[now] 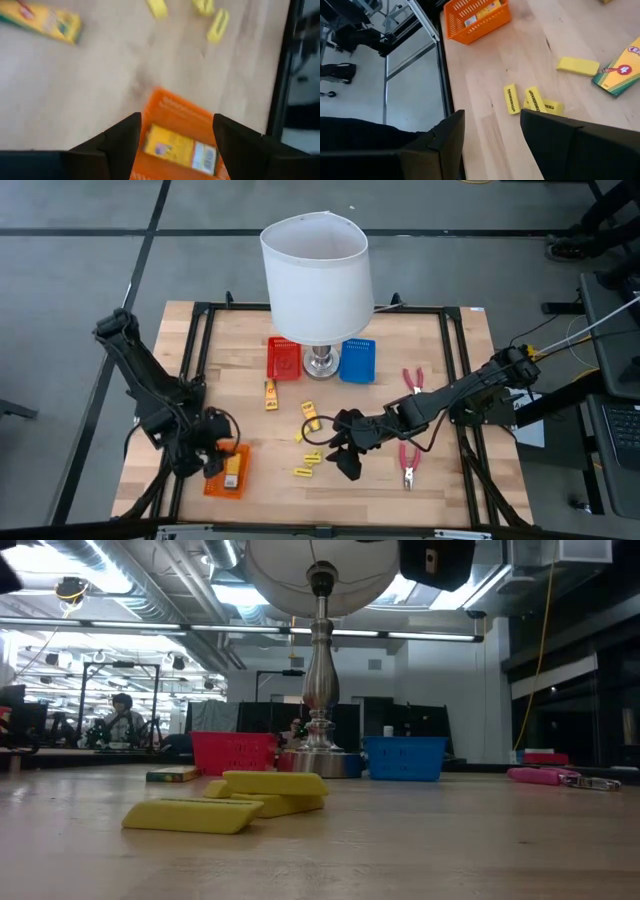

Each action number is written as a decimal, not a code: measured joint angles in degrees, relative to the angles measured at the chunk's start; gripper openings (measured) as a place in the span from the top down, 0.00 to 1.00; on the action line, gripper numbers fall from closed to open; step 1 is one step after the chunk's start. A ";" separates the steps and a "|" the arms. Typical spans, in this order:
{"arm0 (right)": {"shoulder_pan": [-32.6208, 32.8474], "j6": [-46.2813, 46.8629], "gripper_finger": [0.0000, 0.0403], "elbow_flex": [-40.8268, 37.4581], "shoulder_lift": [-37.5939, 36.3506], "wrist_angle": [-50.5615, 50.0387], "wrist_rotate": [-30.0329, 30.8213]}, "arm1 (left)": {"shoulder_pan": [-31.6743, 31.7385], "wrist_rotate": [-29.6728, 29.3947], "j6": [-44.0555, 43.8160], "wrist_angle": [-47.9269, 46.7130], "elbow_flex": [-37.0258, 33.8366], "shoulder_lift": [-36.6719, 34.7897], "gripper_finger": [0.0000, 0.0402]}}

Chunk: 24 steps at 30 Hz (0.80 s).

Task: Pick & Place School Supplies
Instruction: Put the yellow crayon box into the orange basket

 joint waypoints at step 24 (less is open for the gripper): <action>-6.82 14.43 0.51 -0.01 -0.20 -8.05 9.29 | 33.47 3.24 -29.69 -10.29 -1.07 -0.38 0.42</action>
